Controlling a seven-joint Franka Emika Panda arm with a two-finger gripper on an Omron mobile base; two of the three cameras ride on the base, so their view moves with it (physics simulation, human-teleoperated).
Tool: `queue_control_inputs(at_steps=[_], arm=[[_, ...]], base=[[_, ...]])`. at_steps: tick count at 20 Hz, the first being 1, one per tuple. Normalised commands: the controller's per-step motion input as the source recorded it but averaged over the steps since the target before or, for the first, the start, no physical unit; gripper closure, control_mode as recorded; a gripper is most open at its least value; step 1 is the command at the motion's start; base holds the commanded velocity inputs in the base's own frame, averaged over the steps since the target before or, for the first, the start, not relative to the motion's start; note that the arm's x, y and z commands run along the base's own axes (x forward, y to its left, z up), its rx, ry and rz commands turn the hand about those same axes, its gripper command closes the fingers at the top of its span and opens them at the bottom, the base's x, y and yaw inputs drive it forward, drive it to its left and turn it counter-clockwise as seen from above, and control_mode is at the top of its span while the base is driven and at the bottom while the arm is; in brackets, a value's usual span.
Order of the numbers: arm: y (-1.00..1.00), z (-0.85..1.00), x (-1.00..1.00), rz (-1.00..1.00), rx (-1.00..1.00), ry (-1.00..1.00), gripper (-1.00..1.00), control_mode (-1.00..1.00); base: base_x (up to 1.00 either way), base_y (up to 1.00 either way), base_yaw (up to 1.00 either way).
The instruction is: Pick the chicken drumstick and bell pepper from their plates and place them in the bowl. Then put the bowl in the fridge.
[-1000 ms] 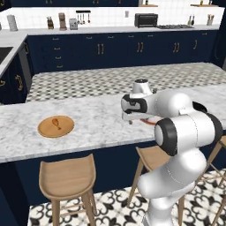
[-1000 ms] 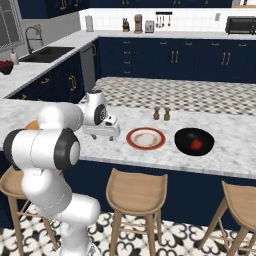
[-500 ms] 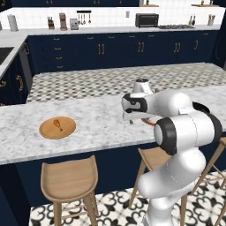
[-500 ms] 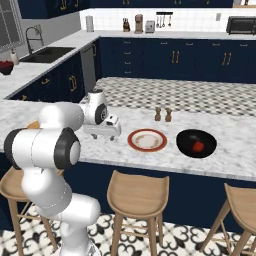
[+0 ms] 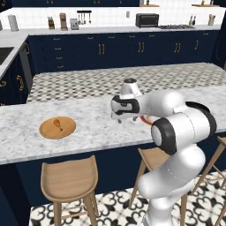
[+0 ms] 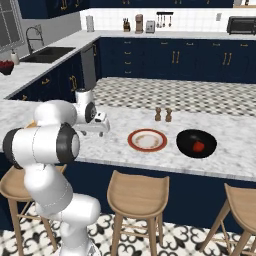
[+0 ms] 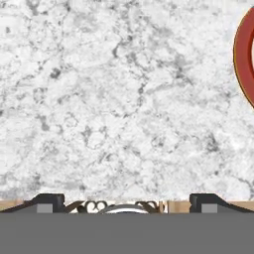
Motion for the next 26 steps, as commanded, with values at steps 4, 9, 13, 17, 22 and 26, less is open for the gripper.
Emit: queue_control_inputs(at_steps=[4, 9, 13, 17, 22, 26], arm=[[1.0, 0.07, 0.13, 0.22, 0.0, -0.24, -1.0, -1.0], [1.0, 0.03, 0.42, 0.23, 0.02, -0.19, -1.0, -1.0], [1.0, 0.02, 0.58, 0.09, 0.08, -0.15, -1.0, -1.0], [1.0, 0.11, 0.62, 0.0, 0.14, 0.0, -1.0, -1.0], [1.0, 0.0, 0.29, -0.03, 0.14, 0.0, -1.0, -1.0], [0.94, 0.01, -0.03, -0.2, 0.02, 0.04, -1.0, -1.0]], base=[[0.0, 0.0, 0.0], [0.0, 0.0, 0.0], [0.0, 0.0, 0.0], [0.0, 0.0, 0.0], [0.0, 0.0, 0.0], [0.0, 0.0, 0.0]])
